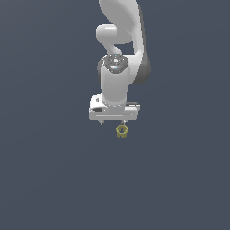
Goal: Pick up the object and move it to a goal position.
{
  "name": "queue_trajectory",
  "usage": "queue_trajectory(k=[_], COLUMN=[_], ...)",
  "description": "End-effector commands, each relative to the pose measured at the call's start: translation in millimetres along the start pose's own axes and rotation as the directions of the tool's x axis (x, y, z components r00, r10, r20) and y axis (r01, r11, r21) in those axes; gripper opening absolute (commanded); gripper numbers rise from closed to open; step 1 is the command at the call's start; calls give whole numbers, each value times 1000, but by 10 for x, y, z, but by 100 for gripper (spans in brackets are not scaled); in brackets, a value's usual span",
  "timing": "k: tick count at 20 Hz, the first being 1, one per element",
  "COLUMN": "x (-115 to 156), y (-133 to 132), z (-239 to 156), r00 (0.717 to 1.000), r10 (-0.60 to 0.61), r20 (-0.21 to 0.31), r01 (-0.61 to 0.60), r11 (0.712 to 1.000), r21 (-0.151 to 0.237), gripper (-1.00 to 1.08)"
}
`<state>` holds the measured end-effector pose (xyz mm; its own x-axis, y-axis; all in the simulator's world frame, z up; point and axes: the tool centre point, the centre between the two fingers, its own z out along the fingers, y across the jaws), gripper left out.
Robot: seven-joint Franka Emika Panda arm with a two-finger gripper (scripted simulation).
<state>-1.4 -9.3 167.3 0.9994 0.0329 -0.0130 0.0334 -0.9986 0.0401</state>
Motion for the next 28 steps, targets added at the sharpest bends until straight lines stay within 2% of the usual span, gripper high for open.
queue_trajectory(k=[1,9,15,28], x=[0,30,26,-147], y=[0,-24,-35,-382], z=[0,-47,-27,530], r00=[1000,1000,1000,998], r10=[0,-10,-12,-67], r20=[0,4,4,-10], r01=[0,10,12,67], r11=[1000,1000,1000,997], r21=[0,22,22,33], gripper=[100,100,100,100])
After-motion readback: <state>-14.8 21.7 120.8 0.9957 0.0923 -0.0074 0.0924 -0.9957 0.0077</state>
